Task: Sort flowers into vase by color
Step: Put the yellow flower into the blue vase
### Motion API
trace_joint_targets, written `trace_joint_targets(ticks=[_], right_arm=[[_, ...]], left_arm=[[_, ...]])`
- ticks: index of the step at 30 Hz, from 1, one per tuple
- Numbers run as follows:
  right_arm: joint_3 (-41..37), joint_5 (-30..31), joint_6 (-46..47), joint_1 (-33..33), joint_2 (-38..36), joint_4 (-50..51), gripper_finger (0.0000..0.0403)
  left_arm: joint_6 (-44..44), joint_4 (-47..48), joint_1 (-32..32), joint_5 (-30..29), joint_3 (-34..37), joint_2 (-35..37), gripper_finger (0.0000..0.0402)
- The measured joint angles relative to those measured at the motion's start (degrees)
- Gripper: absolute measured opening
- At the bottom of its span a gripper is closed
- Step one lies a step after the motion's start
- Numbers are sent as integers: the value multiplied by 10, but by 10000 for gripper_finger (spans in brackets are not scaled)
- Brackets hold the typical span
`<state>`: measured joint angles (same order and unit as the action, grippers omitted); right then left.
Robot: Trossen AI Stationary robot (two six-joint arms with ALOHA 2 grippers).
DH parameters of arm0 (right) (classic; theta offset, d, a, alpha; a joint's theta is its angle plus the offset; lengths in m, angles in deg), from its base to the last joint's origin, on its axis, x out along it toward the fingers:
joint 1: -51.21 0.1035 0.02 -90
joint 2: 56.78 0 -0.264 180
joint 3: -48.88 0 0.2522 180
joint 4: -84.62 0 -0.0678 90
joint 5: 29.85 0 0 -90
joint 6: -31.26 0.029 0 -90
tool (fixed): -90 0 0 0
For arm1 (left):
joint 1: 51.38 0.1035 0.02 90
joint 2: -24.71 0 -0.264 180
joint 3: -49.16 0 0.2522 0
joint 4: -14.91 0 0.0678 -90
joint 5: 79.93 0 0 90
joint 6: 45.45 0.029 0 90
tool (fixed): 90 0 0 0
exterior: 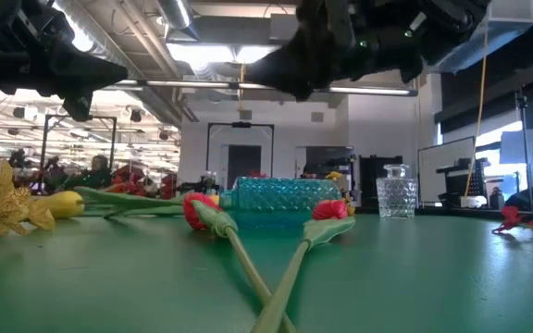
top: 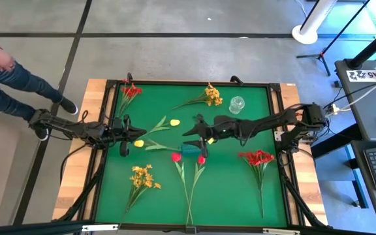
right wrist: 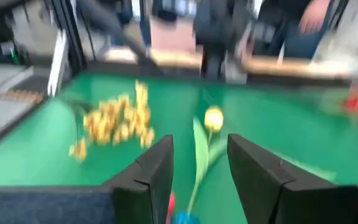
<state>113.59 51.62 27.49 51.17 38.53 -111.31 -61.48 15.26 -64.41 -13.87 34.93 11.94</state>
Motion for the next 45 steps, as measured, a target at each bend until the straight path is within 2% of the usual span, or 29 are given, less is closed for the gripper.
trace_joint_targets(ticks=[7,13,20,25,28,37,41,45], right_arm=[[98,28,-30,8,5,299,152],[141,60,-47,25,5,451,152],[141,40,-27,27,5,482,152],[141,60,-41,27,15,473,156],[141,60,-42,27,40,469,181],[169,55,-22,27,102,461,294],[181,57,-20,27,132,473,314],[188,55,-9,27,162,493,314]], left_arm=[[0,1,0,0,0,0,0],[0,1,0,0,0,0,0],[0,1,0,0,0,0,0],[0,1,0,0,0,0,0],[0,1,0,0,0,0,0],[0,1,0,0,0,0,0],[0,0,0,0,0,0,0],[0,0,0,0,0,0,0]])
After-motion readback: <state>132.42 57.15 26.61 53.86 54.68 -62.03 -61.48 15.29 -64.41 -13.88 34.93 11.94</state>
